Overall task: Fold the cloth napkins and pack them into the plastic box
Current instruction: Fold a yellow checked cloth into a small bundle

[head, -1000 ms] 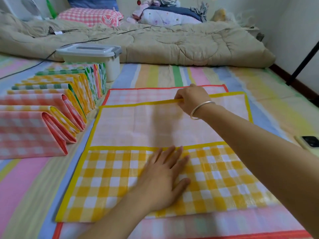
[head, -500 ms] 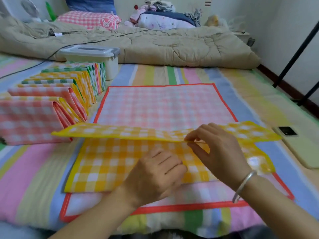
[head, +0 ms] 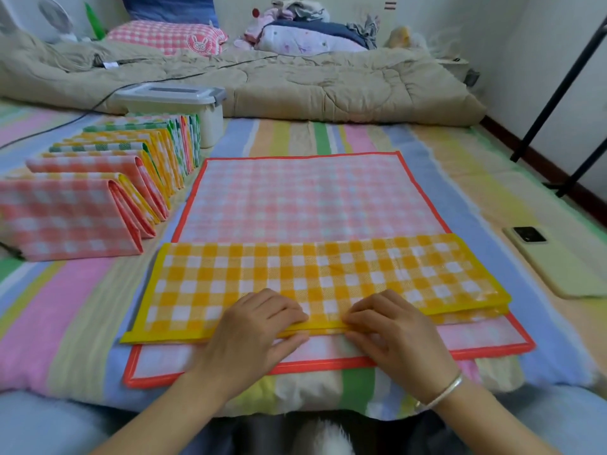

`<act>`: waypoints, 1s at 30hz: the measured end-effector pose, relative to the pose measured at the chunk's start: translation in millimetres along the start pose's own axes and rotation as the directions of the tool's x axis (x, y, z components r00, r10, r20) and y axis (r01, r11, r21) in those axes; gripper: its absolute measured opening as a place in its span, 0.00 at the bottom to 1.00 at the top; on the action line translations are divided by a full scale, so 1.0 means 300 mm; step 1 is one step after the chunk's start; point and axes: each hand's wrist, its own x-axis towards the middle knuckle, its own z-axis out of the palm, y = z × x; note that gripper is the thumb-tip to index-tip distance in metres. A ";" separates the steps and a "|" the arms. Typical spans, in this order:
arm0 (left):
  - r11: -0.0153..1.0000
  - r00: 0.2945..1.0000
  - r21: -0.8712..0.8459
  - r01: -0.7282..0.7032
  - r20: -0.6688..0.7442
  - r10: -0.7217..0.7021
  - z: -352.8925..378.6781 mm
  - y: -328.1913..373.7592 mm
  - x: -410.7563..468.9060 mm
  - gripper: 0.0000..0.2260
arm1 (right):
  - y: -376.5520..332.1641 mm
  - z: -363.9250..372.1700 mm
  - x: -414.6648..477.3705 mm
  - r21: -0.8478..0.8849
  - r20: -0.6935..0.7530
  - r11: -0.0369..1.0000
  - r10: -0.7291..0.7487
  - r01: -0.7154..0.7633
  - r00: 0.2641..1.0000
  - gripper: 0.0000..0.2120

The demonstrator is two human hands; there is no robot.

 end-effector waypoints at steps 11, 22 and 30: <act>0.997 1.000 -0.083 0.009 -0.015 -0.010 0.007 0.016 -0.006 0.07 | -0.031 0.039 -0.028 -0.075 -0.091 0.997 -0.038 0.031 0.995 0.10; 0.947 0.938 0.007 0.320 0.139 -0.318 0.021 0.044 0.211 0.21 | -0.022 0.050 -0.035 -0.071 -0.023 0.997 -0.026 0.024 0.999 0.09; 0.916 0.788 0.264 0.301 0.472 -0.395 0.141 -0.060 0.243 0.40 | -0.058 -0.036 0.012 0.060 0.137 0.973 0.213 -0.223 0.967 0.10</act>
